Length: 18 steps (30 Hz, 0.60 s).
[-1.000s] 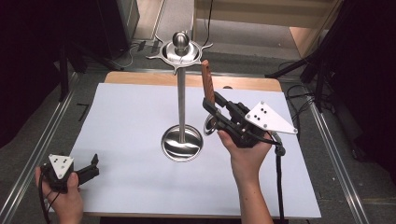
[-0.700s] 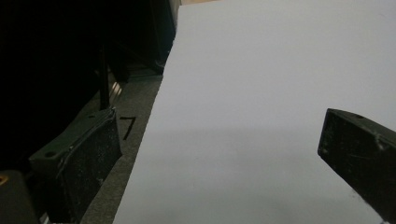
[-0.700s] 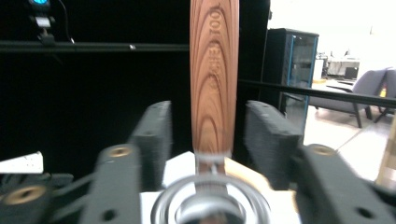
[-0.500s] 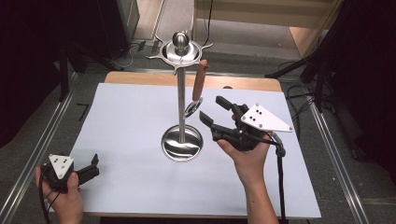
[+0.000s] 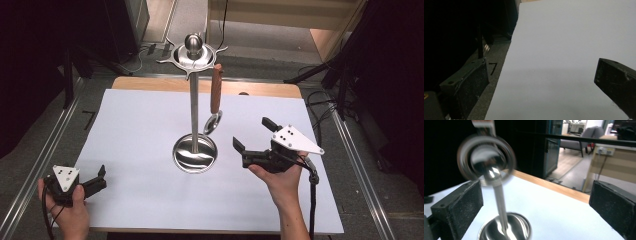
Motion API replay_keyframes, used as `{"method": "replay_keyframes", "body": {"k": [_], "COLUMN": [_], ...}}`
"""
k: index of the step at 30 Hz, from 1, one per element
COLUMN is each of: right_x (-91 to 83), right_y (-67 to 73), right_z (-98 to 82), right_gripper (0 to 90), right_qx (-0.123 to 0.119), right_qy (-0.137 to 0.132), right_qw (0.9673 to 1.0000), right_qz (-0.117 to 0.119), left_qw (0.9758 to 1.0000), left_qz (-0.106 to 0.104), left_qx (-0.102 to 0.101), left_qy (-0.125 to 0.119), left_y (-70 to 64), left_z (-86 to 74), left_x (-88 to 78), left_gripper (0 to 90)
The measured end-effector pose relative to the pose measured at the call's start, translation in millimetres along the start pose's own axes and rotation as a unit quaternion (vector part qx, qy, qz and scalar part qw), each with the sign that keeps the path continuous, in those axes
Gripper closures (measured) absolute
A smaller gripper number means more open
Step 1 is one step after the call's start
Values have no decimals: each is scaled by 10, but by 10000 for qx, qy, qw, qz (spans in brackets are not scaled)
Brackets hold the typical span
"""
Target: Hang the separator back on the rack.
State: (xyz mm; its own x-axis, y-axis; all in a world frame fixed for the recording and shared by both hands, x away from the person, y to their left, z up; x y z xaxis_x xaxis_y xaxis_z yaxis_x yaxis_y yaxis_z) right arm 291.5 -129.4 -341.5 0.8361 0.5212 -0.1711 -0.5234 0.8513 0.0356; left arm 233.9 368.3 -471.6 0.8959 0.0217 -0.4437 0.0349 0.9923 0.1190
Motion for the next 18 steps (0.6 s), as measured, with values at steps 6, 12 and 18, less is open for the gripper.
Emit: {"method": "replay_keyframes", "body": {"k": [6,12,18], "right_x": [-54,-62,-70], "right_y": [-128,-248,-377], "right_z": [-169,-385,-611], "right_gripper": [0,0,0], "right_qx": [4,25,135], "right_qy": [145,388,572], "right_qw": [9996,9983,9966], "right_qz": [-236,-424,-572], "left_qw": [10000,10000,10000], "left_qz": [14,8,12], "left_qx": [27,24,29], "left_qy": [2,-1,1], "left_y": [-6,-4,-5], "left_z": [0,0,0], "left_x": [2,0,1], "left_gripper": [3,3,3]}}
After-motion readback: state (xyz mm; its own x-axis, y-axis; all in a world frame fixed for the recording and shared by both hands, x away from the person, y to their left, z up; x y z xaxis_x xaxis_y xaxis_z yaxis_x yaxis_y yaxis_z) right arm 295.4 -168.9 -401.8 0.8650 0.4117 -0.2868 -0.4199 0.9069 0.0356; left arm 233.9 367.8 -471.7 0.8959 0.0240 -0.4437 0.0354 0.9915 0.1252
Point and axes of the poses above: each handheld gripper's, and its own axes: x roughly forward along the jaws, z roughly out of its top, y roughly to its left, the point moved 2 cm from there along x, roughly forward along the jaws, and after that the axes turned 6 degrees about -z, right-handed, at the moved point
